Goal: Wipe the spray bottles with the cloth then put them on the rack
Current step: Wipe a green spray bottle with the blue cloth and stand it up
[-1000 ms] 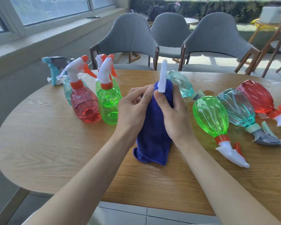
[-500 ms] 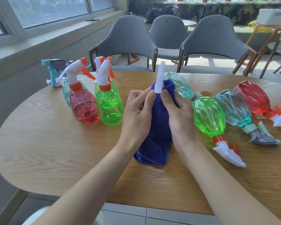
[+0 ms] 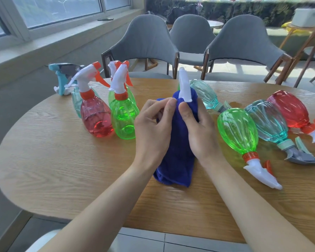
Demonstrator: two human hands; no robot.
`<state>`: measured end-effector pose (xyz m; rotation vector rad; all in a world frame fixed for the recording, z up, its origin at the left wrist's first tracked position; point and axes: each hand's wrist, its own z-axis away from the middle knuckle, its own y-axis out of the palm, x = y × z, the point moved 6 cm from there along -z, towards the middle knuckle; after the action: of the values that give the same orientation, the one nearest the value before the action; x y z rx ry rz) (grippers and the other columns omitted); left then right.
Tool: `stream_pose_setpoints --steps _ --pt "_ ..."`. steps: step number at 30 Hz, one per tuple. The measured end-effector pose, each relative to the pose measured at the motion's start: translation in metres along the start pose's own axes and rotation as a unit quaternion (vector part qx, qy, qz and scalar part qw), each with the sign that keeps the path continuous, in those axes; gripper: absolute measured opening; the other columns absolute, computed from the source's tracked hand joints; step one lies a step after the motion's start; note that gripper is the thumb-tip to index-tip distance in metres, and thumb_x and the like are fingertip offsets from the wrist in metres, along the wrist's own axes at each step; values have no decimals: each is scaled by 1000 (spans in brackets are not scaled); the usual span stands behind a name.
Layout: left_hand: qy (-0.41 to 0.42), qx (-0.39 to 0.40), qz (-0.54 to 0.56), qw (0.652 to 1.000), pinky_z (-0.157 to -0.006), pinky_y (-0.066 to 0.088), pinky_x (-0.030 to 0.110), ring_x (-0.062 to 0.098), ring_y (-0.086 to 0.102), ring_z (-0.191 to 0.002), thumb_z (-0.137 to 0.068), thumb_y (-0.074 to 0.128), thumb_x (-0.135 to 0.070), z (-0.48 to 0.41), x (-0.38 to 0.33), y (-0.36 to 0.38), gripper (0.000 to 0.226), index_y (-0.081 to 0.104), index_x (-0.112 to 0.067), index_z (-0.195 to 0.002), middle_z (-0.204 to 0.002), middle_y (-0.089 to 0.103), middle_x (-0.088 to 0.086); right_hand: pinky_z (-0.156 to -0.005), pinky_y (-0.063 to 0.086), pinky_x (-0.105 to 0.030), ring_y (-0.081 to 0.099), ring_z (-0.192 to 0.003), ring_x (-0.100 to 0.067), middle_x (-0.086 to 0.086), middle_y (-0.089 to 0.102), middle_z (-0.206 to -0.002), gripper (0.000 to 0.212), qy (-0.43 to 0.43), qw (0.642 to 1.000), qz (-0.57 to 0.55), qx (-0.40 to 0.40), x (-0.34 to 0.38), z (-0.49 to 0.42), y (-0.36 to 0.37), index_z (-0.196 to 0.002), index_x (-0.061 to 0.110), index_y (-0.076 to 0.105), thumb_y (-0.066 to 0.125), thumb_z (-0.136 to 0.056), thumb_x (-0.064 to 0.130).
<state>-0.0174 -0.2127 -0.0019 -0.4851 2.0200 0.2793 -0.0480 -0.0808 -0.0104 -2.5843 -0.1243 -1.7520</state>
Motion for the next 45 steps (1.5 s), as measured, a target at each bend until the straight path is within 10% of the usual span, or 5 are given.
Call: stream_pose_setpoints --steps 11,22,30,34,45 --pt "1 71 -9 997 -79 39 9 1 44 -77 -109 63 -26 6 -5 9 29 65 -49 -126 -91 44 1 -91 55 -50 68 -93 -24 -10 76 -98 18 56 991 -112 -50 -10 0 -3 -98 21 79 64 -107 27" --pt "18 -46 -33 998 -71 37 17 3 46 -72 -108 65 -20 11 9 -2 22 84 -11 -99 -74 51 -4 -110 42 -30 57 -129 -8 20 69 -123 15 -8 998 49 40 -5 9 14 -112 56 61 50 -108 46" --pt "-85 18 54 995 -86 53 18 5 62 -92 -104 70 -31 -5 12 -1 16 78 -29 -118 -122 69 13 -96 57 -37 72 -103 -10 5 80 -105 13 6 999 -38 12 -6 -5 -1 -109 30 75 63 -107 24" --pt "-99 89 52 990 -104 50 21 3 64 -124 -95 60 -34 -15 12 -1 51 64 -29 -145 -139 67 -2 -83 50 -42 60 -84 -12 1 70 -87 14 10 999 -23 -41 -14 -11 -12 -93 25 75 66 -102 28" --pt "-69 134 45 988 -120 45 41 9 62 -132 -111 44 -32 -22 -3 2 39 66 -23 -143 -135 72 -9 -74 48 -31 59 -80 -13 5 64 -81 32 87 972 -175 -131 9 -4 -17 -84 26 73 56 -111 32"
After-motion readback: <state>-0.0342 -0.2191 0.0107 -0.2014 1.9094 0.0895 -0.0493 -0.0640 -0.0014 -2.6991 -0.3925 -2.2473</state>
